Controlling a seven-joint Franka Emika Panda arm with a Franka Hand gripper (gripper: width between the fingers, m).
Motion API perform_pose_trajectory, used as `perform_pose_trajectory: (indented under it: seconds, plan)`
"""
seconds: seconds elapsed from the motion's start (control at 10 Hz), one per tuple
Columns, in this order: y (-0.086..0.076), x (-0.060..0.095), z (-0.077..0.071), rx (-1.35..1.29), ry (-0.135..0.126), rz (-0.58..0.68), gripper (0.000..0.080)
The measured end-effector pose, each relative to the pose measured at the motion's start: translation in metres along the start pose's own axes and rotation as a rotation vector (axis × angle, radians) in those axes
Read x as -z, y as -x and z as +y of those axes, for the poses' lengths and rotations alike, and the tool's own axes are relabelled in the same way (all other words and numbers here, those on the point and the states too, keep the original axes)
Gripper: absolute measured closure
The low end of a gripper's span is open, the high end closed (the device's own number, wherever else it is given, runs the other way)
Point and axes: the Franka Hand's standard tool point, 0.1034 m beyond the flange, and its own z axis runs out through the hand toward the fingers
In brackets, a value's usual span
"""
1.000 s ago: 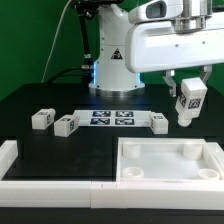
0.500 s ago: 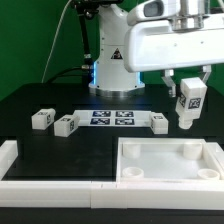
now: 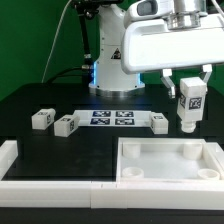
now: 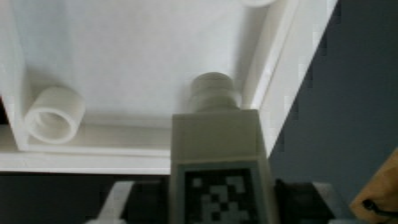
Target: Assemble one leg
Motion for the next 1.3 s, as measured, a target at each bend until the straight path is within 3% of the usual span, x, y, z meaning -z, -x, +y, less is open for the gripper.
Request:
perform_pose_trajectory:
  seconds: [0.3,0.8,1.3]
  plan:
    - [-0.039,-0.014,-0.011,0.03,-0.015,0.043,0.0509]
    - [-0.036,-0.016,-0.01,0.027,-0.015,0.038,0.0509]
    - [-0.033,-0.037,-0.003,0.017,-0.012,0.018,0.0509]
